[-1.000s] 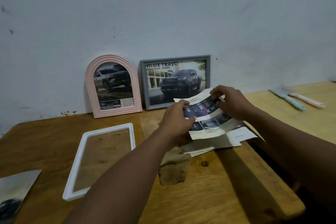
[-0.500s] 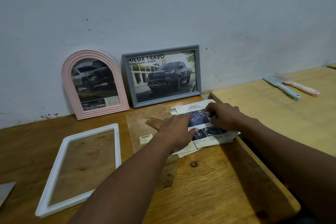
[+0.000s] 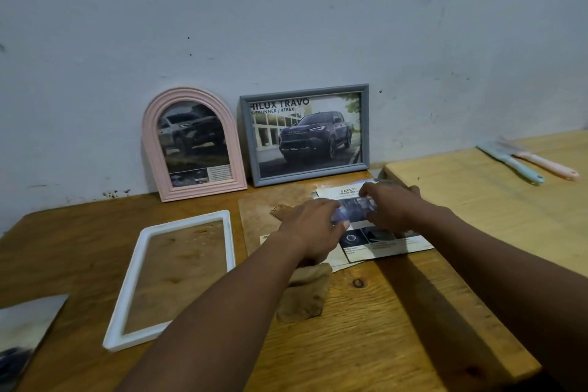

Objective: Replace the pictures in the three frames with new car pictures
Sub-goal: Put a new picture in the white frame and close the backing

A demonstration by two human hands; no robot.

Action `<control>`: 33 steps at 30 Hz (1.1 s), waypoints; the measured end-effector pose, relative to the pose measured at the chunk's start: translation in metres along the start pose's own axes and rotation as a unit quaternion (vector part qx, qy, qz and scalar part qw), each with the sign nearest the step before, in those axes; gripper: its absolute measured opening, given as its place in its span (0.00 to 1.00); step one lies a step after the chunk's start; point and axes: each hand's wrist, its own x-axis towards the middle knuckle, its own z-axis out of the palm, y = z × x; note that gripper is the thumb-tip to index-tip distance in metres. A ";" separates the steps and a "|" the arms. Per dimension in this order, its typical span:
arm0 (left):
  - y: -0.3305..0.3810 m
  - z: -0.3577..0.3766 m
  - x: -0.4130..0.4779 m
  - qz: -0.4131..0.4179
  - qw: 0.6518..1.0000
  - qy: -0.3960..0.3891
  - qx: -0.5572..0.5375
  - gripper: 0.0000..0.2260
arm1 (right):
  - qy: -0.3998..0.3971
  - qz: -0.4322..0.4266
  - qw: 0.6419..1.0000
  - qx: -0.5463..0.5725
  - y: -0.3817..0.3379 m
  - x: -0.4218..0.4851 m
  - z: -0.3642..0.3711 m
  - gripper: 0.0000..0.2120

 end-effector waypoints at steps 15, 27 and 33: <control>-0.154 -0.089 -0.169 -0.261 0.952 0.137 -0.076 0.25 | 0.024 -0.213 0.946 0.241 -0.262 0.007 0.002 0.17; -0.270 -0.104 -0.354 -0.437 0.885 0.156 -0.038 0.25 | -0.123 -0.323 0.916 0.201 -0.446 -0.066 0.076 0.32; -0.282 -0.095 -0.367 -0.474 0.870 0.134 0.002 0.28 | -0.058 -0.310 0.939 0.136 -0.457 -0.079 0.094 0.37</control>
